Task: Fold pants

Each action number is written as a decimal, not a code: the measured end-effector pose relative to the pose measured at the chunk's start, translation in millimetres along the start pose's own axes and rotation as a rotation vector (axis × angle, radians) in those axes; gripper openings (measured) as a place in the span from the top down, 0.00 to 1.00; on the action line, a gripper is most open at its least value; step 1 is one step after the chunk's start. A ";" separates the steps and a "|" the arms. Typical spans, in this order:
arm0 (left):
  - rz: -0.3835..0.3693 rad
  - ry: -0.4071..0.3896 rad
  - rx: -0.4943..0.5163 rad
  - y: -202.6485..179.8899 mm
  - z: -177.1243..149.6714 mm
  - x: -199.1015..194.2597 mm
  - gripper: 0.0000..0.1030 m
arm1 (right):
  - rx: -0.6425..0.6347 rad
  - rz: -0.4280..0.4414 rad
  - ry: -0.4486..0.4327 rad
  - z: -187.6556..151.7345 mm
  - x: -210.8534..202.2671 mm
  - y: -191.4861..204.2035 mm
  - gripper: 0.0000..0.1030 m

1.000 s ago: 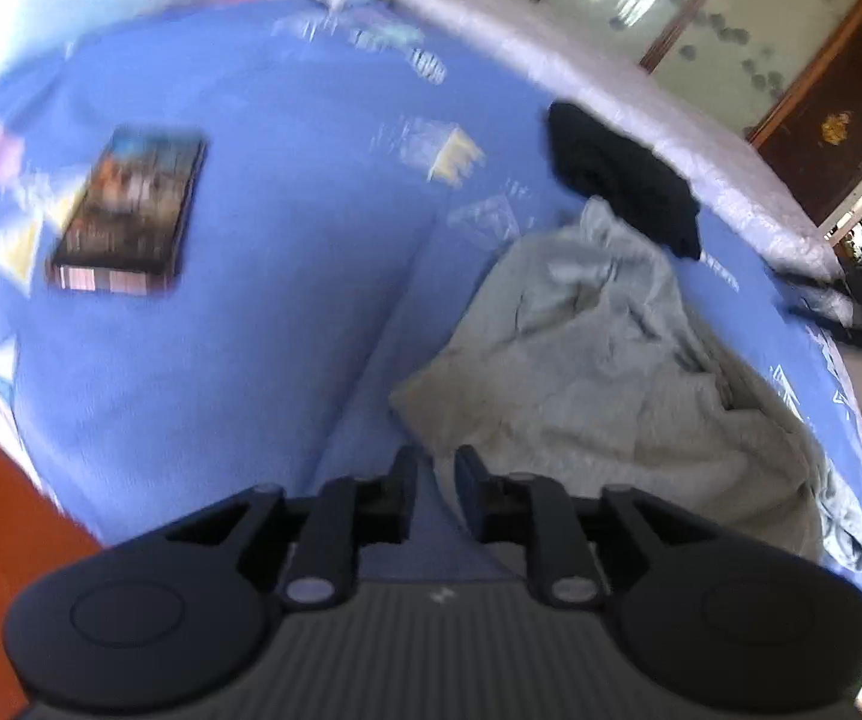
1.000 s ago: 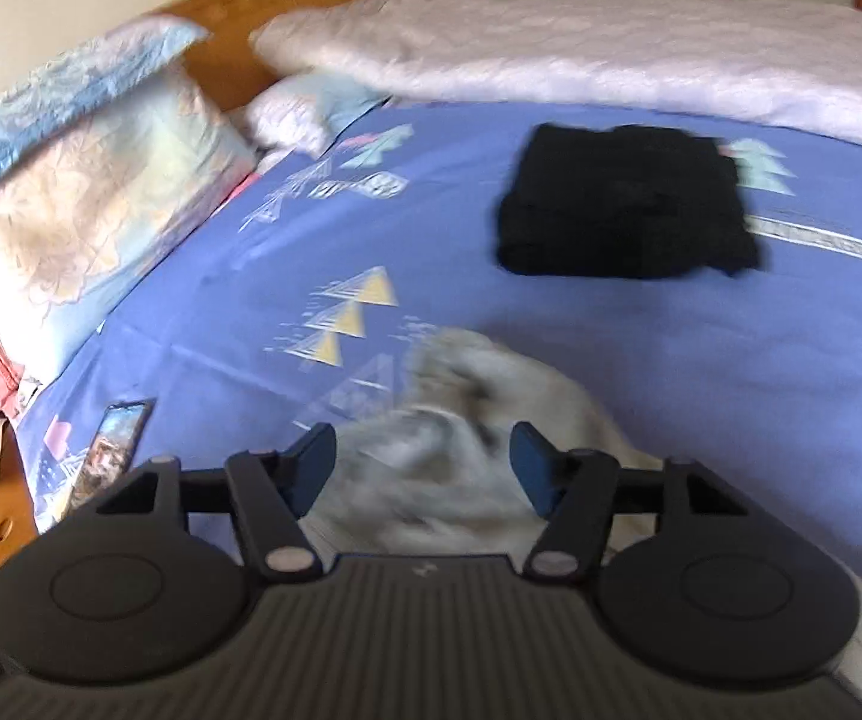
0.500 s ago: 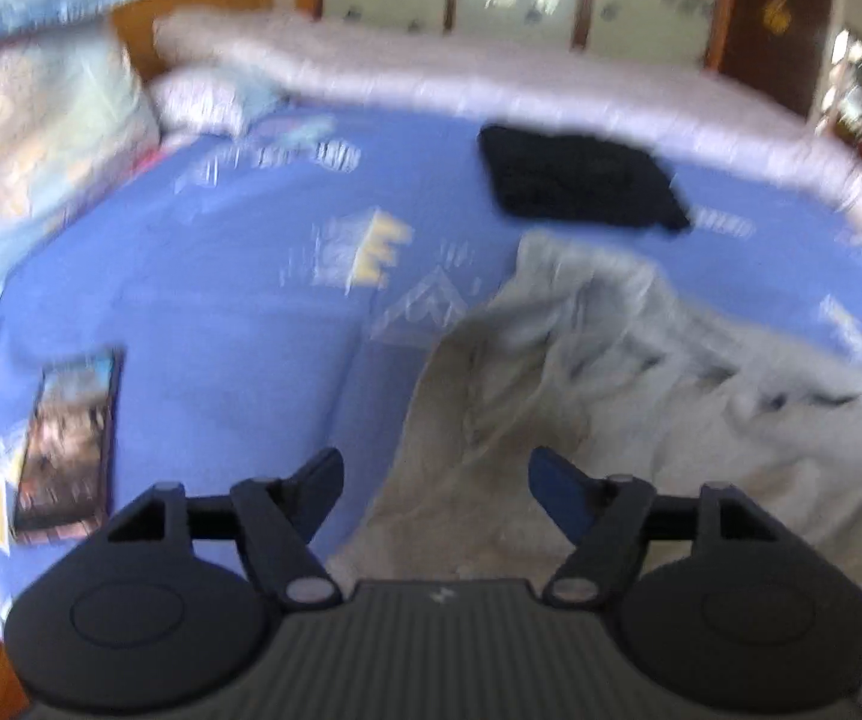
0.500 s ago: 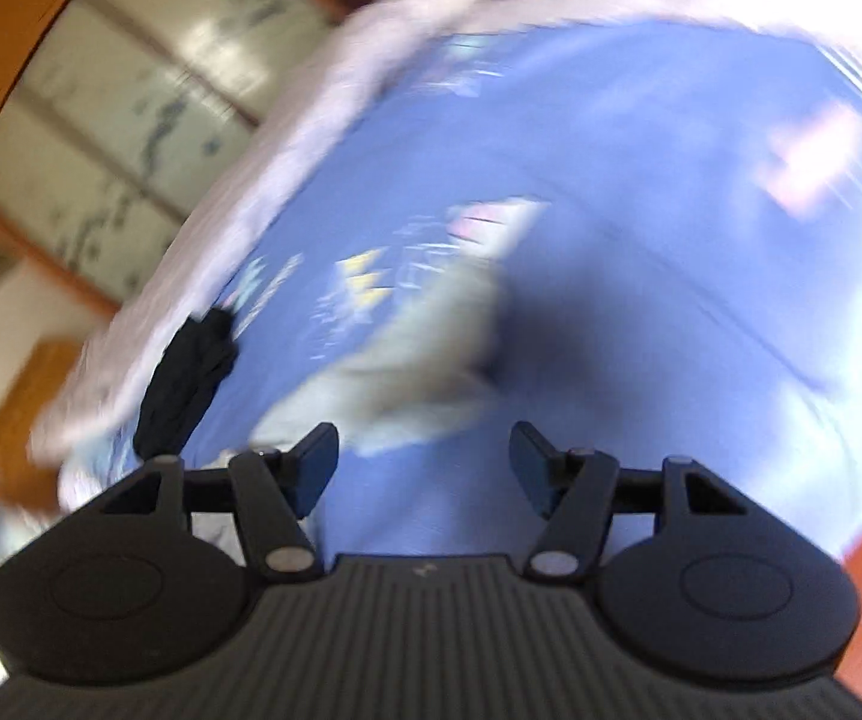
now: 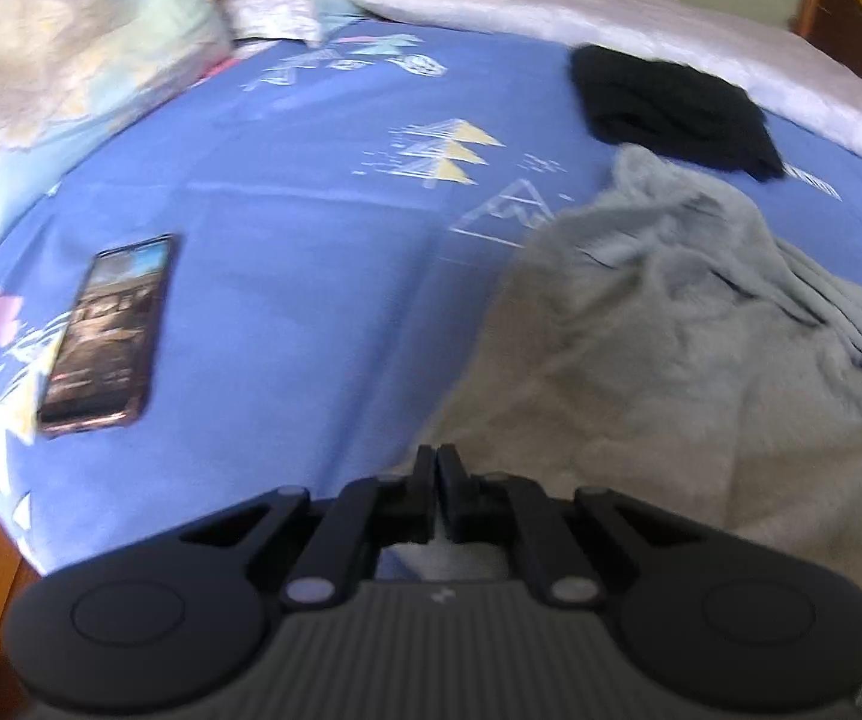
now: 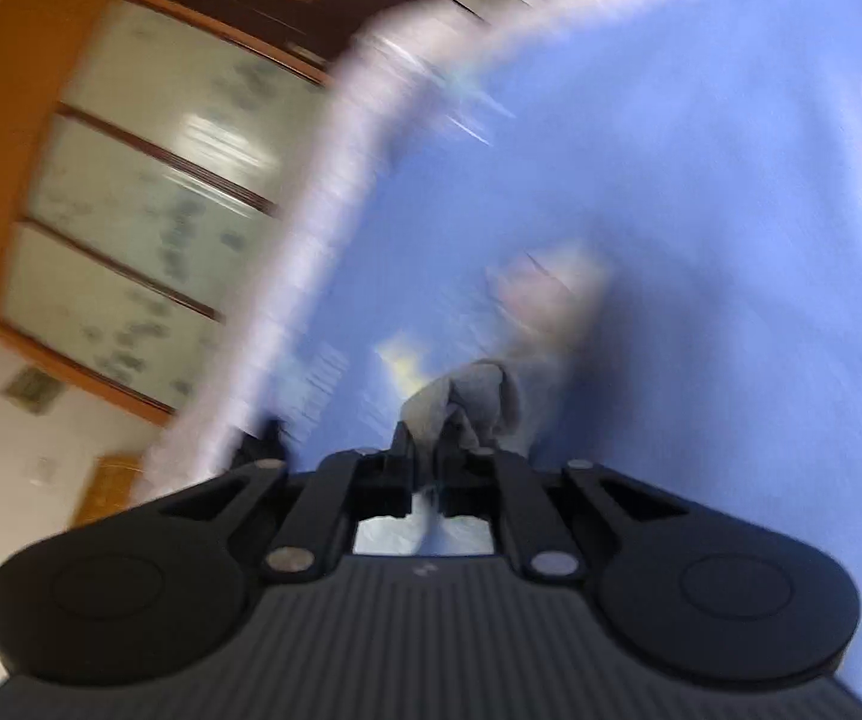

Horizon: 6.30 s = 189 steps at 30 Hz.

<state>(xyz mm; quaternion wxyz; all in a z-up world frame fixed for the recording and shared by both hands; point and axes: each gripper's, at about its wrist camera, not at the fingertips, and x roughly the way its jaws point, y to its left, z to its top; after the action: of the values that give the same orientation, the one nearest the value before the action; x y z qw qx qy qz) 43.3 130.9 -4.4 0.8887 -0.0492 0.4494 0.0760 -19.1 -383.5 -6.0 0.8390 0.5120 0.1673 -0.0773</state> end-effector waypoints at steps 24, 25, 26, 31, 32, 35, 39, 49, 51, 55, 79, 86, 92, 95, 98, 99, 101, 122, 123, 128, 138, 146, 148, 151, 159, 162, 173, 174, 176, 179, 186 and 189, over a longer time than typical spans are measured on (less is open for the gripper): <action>-0.356 0.149 -0.192 6.7 -24.8 3.3 0.78 | -0.058 0.023 0.472 -131.4 -12.1 -41.0 0.48; -0.364 0.148 -0.200 5.7 -24.9 2.0 0.81 | -0.078 0.024 0.470 -137.7 -12.8 -34.8 0.53; -0.370 0.140 -0.211 6.4 -24.8 -0.6 0.83 | -0.114 0.015 0.498 -140.9 -10.6 -24.0 0.83; -0.416 0.083 -0.283 30.8 -22.4 -19.3 0.87 | -0.311 0.112 0.368 -120.9 -10.0 65.6 0.95; -0.417 0.067 -0.303 38.9 -22.3 -22.9 0.90 | -0.397 0.179 0.317 -118.8 -14.8 96.9 0.95; -0.392 0.016 -0.379 66.9 -18.7 -29.6 0.91 | -0.612 0.369 0.263 -140.2 -20.0 183.7 0.95; -0.376 0.057 -0.457 89.0 -26.2 -19.9 0.91 | -0.685 0.516 0.489 -213.7 13.1 229.6 0.74; -0.352 0.081 -0.399 78.1 -32.3 -7.6 0.91 | -0.273 0.197 0.538 -173.5 -11.8 86.4 0.64; -0.350 0.088 -0.401 79.8 -34.7 -5.9 0.91 | -0.180 0.146 0.524 -162.6 -21.4 62.9 0.63; -0.343 0.088 -0.403 80.8 -35.5 -8.7 0.91 | -0.053 0.064 0.543 -168.7 -17.1 38.8 0.62; -0.277 0.094 -0.231 29.3 -38.1 -21.6 0.90 | -0.477 -0.451 -0.333 14.9 -139.7 -9.8 0.97; -0.253 0.095 -0.248 40.7 -37.6 -29.5 0.82 | -0.243 -0.513 -0.241 13.4 -129.2 -59.8 0.92; -0.259 0.123 -0.259 39.3 -37.5 -23.6 0.65 | -0.109 -0.523 -0.316 10.4 -150.5 -70.9 0.86; -0.259 0.137 -0.235 30.0 -39.9 -20.7 0.70 | 0.017 -0.514 -0.286 4.7 -155.1 -98.8 0.86; -0.261 0.133 -0.224 25.6 -37.8 -22.2 0.80 | 0.087 -0.503 -0.242 0.7 -155.0 -115.7 0.86; -0.263 0.129 -0.224 24.8 -36.4 -23.1 0.83 | 0.100 -0.500 -0.224 -0.3 -152.8 -119.8 0.86; -0.267 0.127 -0.233 25.8 -33.8 -24.6 0.89 | 0.130 -0.494 -0.204 -2.1 -147.7 -127.0 0.83; -0.556 -0.136 -0.376 29.7 101.7 -117.0 0.93 | 0.011 -0.165 -0.354 129.1 -128.4 2.6 0.97; -0.543 -0.114 -0.366 30.5 90.9 -111.4 0.93 | 0.015 -0.167 -0.353 125.3 -134.4 -5.4 0.97; -0.406 0.142 -0.352 34.2 7.2 -35.0 0.92 | 0.062 -0.334 -0.251 79.6 -147.3 -81.2 0.97; -0.317 0.141 -0.356 71.9 -23.1 -30.6 0.67 | 0.146 -0.695 -0.385 34.0 -180.5 -124.6 0.73; -0.148 -0.130 0.002 -2.6 43.9 -54.0 0.54 | 0.019 -0.595 -0.488 37.3 -164.3 -74.7 0.65; -0.114 -0.189 0.145 -49.4 55.3 -42.3 0.47 | -0.006 -0.543 -0.412 29.0 -141.2 -66.6 0.65; -0.066 -0.249 0.328 -109.9 64.5 -18.1 0.29 | -0.044 -0.473 -0.285 14.7 -105.7 -56.6 0.65; 0.061 -0.150 0.609 -187.0 60.6 79.5 0.79 | -0.112 -0.336 -0.008 11.3 -9.5 -32.4 0.62; 0.008 -0.122 0.486 -170.4 77.1 81.5 0.92 | -0.106 -0.265 0.085 15.2 36.3 -20.8 0.54; -0.216 -0.195 -0.179 -1.3 103.3 -0.3 0.92 | 0.081 -0.289 0.188 -14.3 159.6 -30.4 0.53; -0.214 -0.187 -0.191 3.9 102.9 -2.5 0.92 | 0.062 -0.292 0.186 -12.2 163.5 -29.4 0.75; -0.199 -0.157 -0.207 11.0 98.1 2.7 0.92 | 0.041 -0.323 0.227 -8.3 172.0 -28.0 0.90; -0.202 -0.132 -0.230 16.9 93.5 4.3 0.92 | 0.076 -0.245 0.185 8.5 144.0 -21.6 0.91; -0.268 -0.153 -0.292 32.6 82.9 -4.8 0.92 | 0.102 0.039 -0.015 79.4 -18.3 13.0 0.91; -0.288 -0.159 -0.322 41.3 79.5 -9.6 0.92 | 0.155 0.085 -0.157 109.9 -78.6 18.5 0.91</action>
<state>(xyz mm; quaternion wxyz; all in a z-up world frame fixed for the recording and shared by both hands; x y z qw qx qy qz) 93.2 183.0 49.6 0.9037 -0.2478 0.3485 0.0228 -64.6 -475.5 83.9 0.8099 0.5744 0.0728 -0.0943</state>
